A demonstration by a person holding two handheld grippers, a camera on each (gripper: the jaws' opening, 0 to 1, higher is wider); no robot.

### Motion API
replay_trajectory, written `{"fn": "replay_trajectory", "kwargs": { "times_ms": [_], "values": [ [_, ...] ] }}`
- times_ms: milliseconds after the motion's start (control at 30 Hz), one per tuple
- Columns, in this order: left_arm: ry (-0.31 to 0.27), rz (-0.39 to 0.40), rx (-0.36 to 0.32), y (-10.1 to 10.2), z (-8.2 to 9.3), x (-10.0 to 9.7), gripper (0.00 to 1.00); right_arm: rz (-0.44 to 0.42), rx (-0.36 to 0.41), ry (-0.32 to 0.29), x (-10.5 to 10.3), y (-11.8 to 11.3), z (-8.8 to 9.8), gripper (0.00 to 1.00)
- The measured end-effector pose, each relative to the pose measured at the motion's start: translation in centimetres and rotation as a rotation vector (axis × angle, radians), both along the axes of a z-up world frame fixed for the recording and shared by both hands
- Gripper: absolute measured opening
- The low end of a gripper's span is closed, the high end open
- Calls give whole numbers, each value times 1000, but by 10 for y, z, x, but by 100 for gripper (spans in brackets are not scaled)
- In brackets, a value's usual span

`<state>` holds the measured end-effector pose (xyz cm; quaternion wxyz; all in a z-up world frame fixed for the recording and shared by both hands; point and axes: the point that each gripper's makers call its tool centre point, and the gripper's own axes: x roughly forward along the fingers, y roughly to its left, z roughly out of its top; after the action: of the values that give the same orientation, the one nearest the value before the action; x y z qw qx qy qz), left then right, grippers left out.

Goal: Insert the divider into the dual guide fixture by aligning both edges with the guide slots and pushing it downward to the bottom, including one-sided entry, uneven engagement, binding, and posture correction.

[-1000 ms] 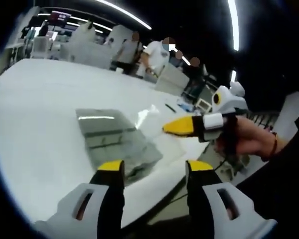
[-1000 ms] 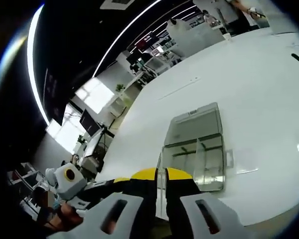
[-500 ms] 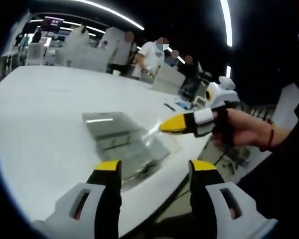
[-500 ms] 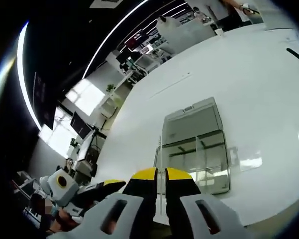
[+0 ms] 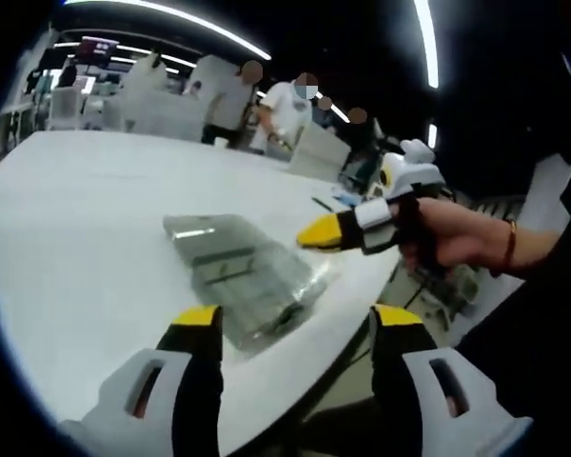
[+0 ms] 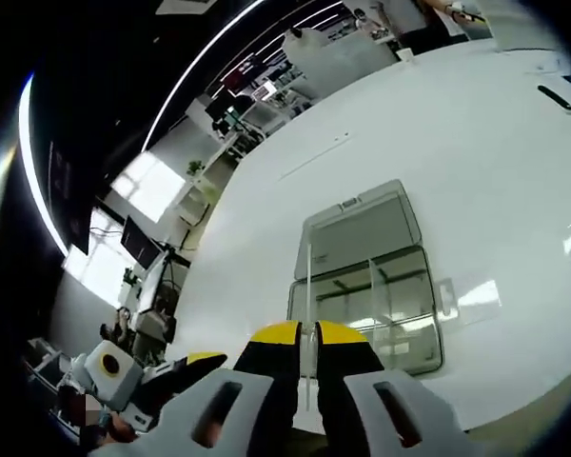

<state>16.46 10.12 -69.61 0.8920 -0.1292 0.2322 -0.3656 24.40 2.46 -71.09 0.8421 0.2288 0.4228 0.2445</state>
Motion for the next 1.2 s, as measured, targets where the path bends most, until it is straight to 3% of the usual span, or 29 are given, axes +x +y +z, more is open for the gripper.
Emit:
{"fn": "replay_trajectory", "kwargs": {
  "times_ms": [167, 667, 900, 1200],
  "values": [
    [-39, 3, 17, 3, 3, 4, 69, 11, -24, 16, 2, 1, -3, 0],
    [-61, 19, 39, 14, -3, 7, 83, 1, -47, 62, 8, 5, -16, 0],
    [-81, 44, 42, 19, -3, 14, 95, 9, -75, 69, 11, 4, -23, 0],
    [-83, 64, 45, 27, -4, 22, 99, 14, -89, 87, 12, 7, -31, 0]
  ]
}}
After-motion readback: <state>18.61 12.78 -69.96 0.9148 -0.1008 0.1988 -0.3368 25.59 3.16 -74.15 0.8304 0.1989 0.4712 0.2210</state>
